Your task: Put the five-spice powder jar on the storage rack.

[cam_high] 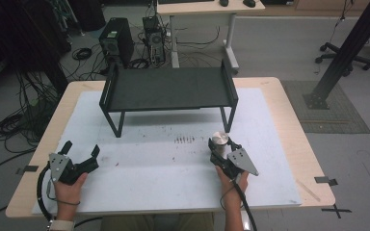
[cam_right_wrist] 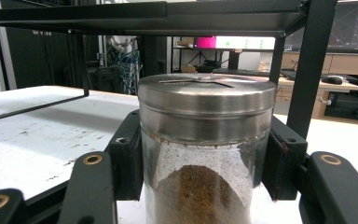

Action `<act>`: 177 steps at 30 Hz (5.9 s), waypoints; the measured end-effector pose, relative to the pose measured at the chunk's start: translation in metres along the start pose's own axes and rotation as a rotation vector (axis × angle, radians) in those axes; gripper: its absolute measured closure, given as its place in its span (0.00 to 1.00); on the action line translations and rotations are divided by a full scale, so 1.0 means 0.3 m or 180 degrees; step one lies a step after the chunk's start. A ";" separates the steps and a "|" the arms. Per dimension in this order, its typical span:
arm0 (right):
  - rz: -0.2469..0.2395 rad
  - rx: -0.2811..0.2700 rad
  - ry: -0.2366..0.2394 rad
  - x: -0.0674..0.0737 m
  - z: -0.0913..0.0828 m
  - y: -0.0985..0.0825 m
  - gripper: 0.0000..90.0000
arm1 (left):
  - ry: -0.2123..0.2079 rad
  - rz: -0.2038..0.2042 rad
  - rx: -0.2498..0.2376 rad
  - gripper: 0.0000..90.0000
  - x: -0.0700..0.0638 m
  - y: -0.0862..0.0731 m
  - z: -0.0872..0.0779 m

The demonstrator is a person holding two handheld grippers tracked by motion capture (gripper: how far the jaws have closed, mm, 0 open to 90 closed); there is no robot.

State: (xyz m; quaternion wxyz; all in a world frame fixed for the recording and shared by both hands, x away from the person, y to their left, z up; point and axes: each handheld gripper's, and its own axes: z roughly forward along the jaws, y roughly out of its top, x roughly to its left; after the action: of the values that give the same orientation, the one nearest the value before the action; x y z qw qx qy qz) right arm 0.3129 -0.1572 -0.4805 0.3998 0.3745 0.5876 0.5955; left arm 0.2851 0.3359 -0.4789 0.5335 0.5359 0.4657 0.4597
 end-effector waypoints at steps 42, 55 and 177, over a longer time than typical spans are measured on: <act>0.0008 -0.0002 -0.0002 -0.001 0.000 0.000 0.48 | -0.0003 -0.0006 -0.0003 0.01 0.000 0.000 0.001; 0.0102 -0.0022 0.0075 -0.008 -0.011 0.028 0.48 | -0.0003 -0.0006 -0.0003 0.01 0.000 0.000 0.001; 0.0196 -0.0012 0.1056 0.359 0.861 0.481 0.48 | -0.0021 0.0012 -0.0013 0.02 0.000 0.000 0.000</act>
State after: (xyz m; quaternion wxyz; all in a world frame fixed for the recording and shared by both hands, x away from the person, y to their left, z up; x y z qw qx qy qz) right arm 0.5012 0.0465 -0.3314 0.2796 0.2882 0.6327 0.6622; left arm 0.2850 0.3359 -0.4790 0.5353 0.5372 0.4620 0.4598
